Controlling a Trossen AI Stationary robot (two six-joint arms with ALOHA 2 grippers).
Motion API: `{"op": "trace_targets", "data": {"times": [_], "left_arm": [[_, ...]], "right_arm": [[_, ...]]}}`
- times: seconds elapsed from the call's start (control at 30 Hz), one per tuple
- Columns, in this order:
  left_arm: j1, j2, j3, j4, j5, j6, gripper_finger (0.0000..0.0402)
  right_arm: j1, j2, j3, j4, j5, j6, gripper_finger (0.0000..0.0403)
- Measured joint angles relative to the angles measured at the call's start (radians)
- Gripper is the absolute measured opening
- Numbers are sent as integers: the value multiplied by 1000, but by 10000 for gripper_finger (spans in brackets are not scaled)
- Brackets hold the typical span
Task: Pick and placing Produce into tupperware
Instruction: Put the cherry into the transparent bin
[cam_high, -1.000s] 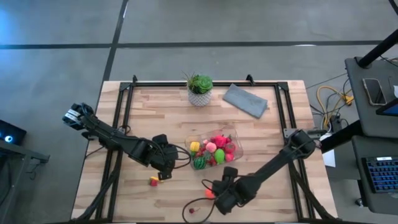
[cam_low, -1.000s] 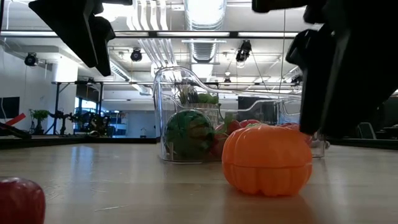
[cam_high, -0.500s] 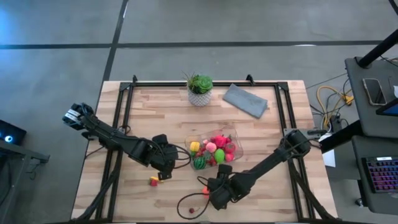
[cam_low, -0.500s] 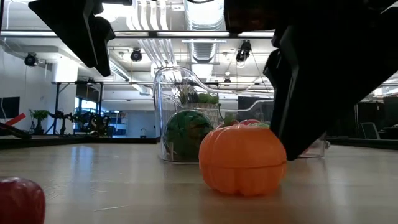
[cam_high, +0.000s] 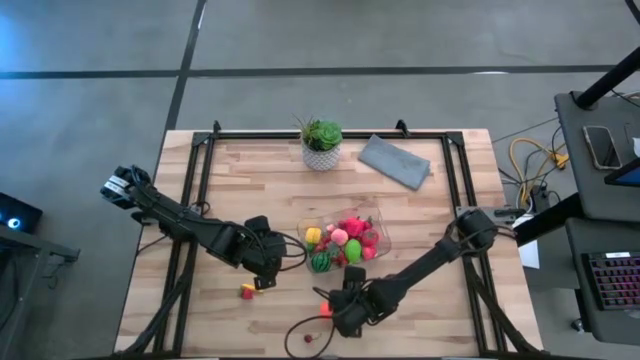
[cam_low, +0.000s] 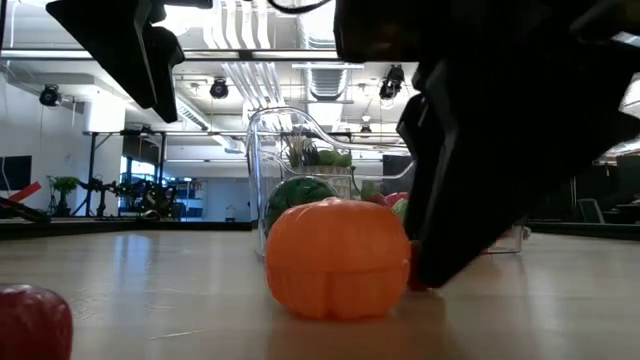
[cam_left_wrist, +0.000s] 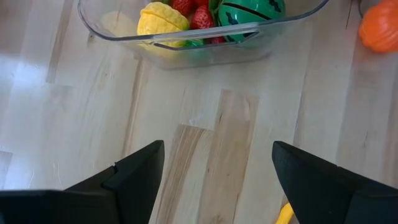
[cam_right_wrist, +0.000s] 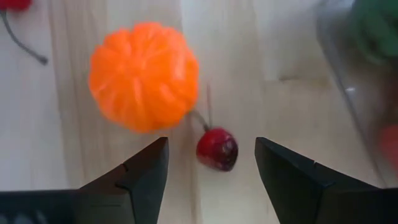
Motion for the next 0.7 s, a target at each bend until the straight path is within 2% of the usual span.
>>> {"op": "trace_targets", "data": {"times": [0.33,0.7], "left_arm": [[0,0,0,0,0,0,283],[0,0,0,0,0,0,283]], "right_arm": [[0,14,0,1,-15,0,209],[0,14,0,1,-16,3,141]]}}
